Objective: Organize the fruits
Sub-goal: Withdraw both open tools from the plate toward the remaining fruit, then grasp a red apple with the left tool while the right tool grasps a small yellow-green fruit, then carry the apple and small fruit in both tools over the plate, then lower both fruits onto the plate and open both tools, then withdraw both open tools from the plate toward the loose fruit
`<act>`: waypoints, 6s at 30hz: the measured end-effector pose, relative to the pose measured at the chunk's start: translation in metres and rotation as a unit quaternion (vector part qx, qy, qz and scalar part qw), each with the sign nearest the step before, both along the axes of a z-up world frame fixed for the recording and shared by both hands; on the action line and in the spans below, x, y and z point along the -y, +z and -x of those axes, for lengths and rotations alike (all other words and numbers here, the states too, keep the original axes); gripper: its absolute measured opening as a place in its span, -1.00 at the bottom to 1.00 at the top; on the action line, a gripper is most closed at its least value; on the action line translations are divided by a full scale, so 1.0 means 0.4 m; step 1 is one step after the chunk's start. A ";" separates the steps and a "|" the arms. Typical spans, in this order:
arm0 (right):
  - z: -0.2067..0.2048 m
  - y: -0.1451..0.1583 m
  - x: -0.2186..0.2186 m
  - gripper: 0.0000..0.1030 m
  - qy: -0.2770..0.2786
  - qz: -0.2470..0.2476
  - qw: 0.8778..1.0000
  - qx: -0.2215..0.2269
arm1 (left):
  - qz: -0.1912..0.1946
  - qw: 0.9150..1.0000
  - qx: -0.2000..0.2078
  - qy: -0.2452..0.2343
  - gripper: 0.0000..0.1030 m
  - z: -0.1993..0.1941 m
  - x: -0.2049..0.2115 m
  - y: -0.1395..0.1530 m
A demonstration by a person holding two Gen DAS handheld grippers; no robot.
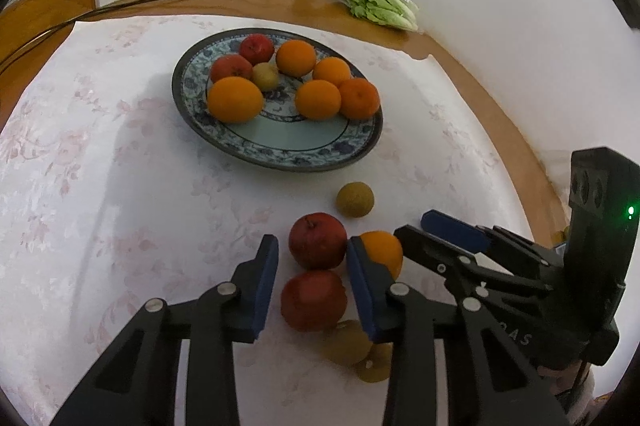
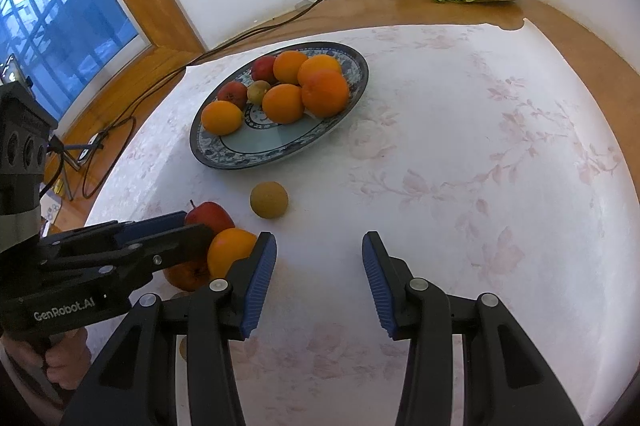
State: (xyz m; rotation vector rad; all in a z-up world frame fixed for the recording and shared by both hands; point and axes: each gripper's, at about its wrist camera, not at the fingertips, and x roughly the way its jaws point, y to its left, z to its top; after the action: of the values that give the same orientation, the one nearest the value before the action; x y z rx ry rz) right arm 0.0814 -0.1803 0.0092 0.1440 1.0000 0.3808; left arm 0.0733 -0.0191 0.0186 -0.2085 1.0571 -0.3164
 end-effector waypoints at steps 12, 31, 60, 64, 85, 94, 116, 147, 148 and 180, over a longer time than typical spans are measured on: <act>0.001 0.004 0.014 -0.11 -0.008 -0.001 1.000 0.003 | 0.011 1.000 -0.014 0.010 -0.39 -0.024 0.000 -0.013; -0.033 0.038 -0.061 -0.11 0.030 0.010 0.999 0.019 | -0.039 0.996 0.015 0.078 -0.39 -0.015 -0.100 0.012; -0.106 0.010 -0.124 -0.51 0.075 0.052 0.995 -0.034 | -0.029 0.996 0.014 0.083 -0.39 -0.017 -0.113 0.011; -0.107 0.010 -0.120 -0.51 0.069 0.043 0.996 -0.034 | -0.028 0.996 0.015 0.084 -0.39 -0.014 -0.115 0.014; -0.091 0.066 -0.068 -0.51 0.043 0.022 0.999 0.012 | -0.023 0.997 0.032 0.069 -0.39 -0.023 -0.099 0.057; -0.111 0.084 -0.063 -0.51 0.036 0.010 0.999 0.026 | -0.024 0.997 0.044 0.053 -0.39 -0.068 -0.064 0.076; -0.162 0.059 -0.065 -0.51 0.031 -0.016 0.999 0.042 | -0.058 0.996 0.042 0.044 -0.39 -0.185 -0.032 0.011; -0.170 0.042 -0.068 -0.24 0.027 -0.001 0.998 0.053 | -0.059 0.996 0.050 0.051 -0.10 -0.199 -0.058 0.020; -0.167 0.044 -0.065 -0.24 0.025 -0.002 0.998 0.053 | -0.056 0.996 0.050 0.051 -0.07 -0.194 -0.058 0.023; -0.005 0.083 -0.031 -0.08 0.010 -0.012 0.999 0.034 | -0.040 0.999 0.017 0.028 0.17 0.005 -0.046 0.064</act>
State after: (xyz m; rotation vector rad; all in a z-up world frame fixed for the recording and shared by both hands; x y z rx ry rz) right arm 0.0835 -0.1678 0.0426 0.1420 0.9309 0.4125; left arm 0.0715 -0.0005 0.0441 -0.1608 1.0267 -0.2254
